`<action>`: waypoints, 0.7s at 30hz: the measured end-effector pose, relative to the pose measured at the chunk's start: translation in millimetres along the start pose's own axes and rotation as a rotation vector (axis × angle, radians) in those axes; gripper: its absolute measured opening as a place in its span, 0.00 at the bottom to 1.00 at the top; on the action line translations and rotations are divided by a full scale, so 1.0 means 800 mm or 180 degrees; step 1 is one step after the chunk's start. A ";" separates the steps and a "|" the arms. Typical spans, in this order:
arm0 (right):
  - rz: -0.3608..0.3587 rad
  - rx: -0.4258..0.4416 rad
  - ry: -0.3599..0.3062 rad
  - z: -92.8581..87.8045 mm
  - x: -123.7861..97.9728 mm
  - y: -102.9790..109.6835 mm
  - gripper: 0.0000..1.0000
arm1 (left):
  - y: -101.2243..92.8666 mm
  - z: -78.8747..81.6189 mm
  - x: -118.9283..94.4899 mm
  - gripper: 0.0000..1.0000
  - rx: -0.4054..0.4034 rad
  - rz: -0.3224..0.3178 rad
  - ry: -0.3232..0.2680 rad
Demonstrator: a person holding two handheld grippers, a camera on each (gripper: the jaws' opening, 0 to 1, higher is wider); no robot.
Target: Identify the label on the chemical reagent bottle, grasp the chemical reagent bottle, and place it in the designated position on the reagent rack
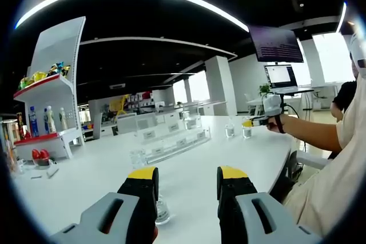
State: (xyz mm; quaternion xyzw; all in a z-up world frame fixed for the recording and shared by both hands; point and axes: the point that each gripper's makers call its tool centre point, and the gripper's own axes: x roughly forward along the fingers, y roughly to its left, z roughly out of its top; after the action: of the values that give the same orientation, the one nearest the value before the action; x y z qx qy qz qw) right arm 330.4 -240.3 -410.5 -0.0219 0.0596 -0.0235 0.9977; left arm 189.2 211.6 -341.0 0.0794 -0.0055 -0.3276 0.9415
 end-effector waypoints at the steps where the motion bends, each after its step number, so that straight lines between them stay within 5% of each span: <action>1: 0.0001 -0.0002 0.0002 0.000 0.000 0.000 0.20 | 0.000 0.000 0.000 0.42 0.0000 -0.0002 -0.0002; 21: 0.0029 -0.0042 -0.0018 0.003 -0.004 0.001 0.19 | 0.000 0.000 -0.001 0.42 -0.0005 0.0009 -0.0012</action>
State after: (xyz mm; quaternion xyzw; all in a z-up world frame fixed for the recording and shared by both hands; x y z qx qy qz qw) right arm 327.6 -239.0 -408.0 -0.0282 0.0570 -0.0185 0.9978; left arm 188.6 212.4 -340.5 0.0780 -0.0071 -0.3265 0.9420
